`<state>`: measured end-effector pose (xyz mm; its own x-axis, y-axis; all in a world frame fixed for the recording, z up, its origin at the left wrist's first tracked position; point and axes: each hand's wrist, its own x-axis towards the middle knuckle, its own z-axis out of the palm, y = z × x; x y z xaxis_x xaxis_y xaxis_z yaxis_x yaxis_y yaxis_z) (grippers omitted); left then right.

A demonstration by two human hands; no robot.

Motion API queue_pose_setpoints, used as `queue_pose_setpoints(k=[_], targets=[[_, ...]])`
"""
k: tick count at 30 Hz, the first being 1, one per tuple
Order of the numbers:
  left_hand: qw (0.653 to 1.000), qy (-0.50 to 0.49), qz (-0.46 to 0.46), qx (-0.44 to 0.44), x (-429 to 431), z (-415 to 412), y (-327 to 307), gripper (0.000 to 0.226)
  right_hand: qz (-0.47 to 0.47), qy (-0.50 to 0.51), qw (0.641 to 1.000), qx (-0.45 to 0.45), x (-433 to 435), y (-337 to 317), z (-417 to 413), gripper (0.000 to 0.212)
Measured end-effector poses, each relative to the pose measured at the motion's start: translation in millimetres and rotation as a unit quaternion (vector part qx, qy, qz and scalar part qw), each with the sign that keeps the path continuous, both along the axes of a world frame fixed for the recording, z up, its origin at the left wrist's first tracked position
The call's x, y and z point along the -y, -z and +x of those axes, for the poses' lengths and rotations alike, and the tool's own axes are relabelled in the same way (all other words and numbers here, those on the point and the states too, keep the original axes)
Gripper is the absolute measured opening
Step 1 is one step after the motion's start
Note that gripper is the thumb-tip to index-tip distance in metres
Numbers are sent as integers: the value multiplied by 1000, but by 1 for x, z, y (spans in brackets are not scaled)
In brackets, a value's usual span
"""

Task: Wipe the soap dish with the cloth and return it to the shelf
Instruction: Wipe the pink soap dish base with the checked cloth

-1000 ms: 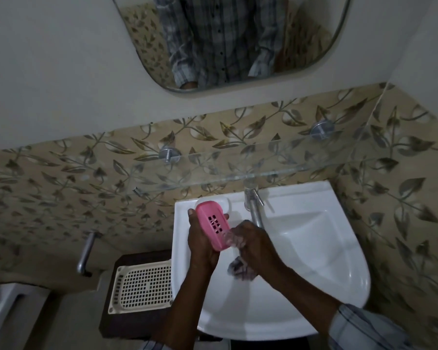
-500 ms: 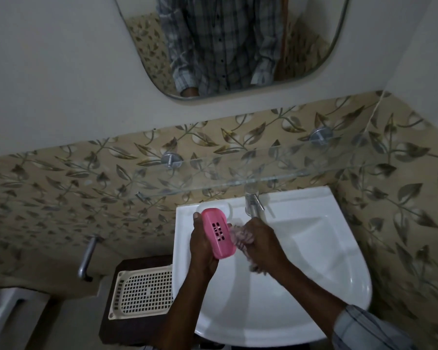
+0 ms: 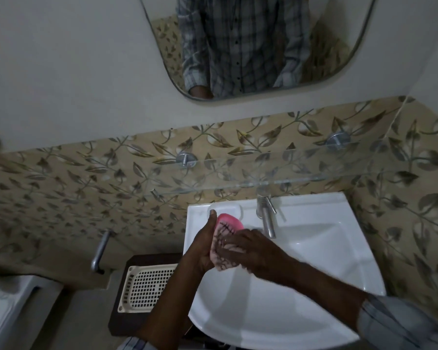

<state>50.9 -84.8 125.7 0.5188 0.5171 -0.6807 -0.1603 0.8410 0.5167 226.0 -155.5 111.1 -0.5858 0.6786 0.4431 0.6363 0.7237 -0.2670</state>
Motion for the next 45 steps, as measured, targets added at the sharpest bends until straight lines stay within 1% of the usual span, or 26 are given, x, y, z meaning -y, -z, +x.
queue_pose_setpoints(k=[1,2,4,7,8,10,11,13,15,16,18,21,24,26,27,29,30,32,33,34,35,37,39,41,43,45], targets=[[1000,-14,8,15,2,3,-1,82,-28,14,999,-4,-8,0,8,61],[999,-37,17,35,4,8,-2,73,-55,47,997,-41,-15,-2,11,62],[995,-70,17,62,2,14,-3,66,-57,88,988,-117,-21,-2,1,61],[998,-59,8,26,-2,16,-6,77,2,-22,997,-69,-14,8,-4,50],[999,-52,8,16,0,17,-6,80,-6,-21,998,-57,-17,7,4,48],[997,-65,14,26,5,19,-1,76,-54,75,992,-90,-31,-1,18,43],[997,-76,19,24,7,20,0,75,-71,92,988,-100,-34,-6,18,40],[998,-59,19,-14,1,17,2,82,-38,8,996,-84,-25,-8,7,35],[995,-21,21,-91,-4,10,3,92,10,-92,995,-35,-13,-3,4,36],[994,-14,25,-104,-4,7,4,91,10,-100,995,-26,-13,-4,8,39],[995,-37,45,-84,-1,4,3,76,-3,-40,998,-48,-23,-7,15,46],[993,-87,76,-38,1,10,-1,51,-53,72,991,-99,-36,-13,4,48],[984,-122,119,-60,2,18,1,51,-119,194,971,-76,-42,-6,-17,50],[975,-131,150,-99,3,23,3,56,-187,294,933,-91,-46,-7,-30,35],[969,-137,166,-122,3,23,6,58,-215,321,918,-86,-47,-9,-34,32],[962,-150,178,-145,4,22,9,62,-260,327,905,-77,-46,-9,-36,22],[963,-160,163,-146,5,20,10,65,-291,309,901,-94,-46,-11,-31,18],[966,-170,138,-138,7,12,13,71,-332,278,888,-154,-45,-16,-15,25],[969,-161,134,-134,8,9,12,73,-304,280,891,-187,-48,-19,-5,23],[972,-145,131,-127,8,9,9,73,-240,277,907,-207,-47,-23,1,15],[976,-130,125,-119,8,9,6,70,-170,252,932,-200,-45,-26,3,11],[982,-117,115,-93,4,11,0,62,-82,157,975,-133,-39,-29,1,39],[986,-102,106,-75,2,12,-5,58,-12,57,997,-54,-33,-22,2,46],[990,-70,102,-67,3,10,-8,56,-3,24,999,-28,-40,-23,9,42],[992,-51,107,-50,3,11,-7,57,-46,55,997,-34,-48,-32,15,40],[993,-63,97,-37,1,10,-5,56,-72,44,996,-31,-52,-35,14,36]])
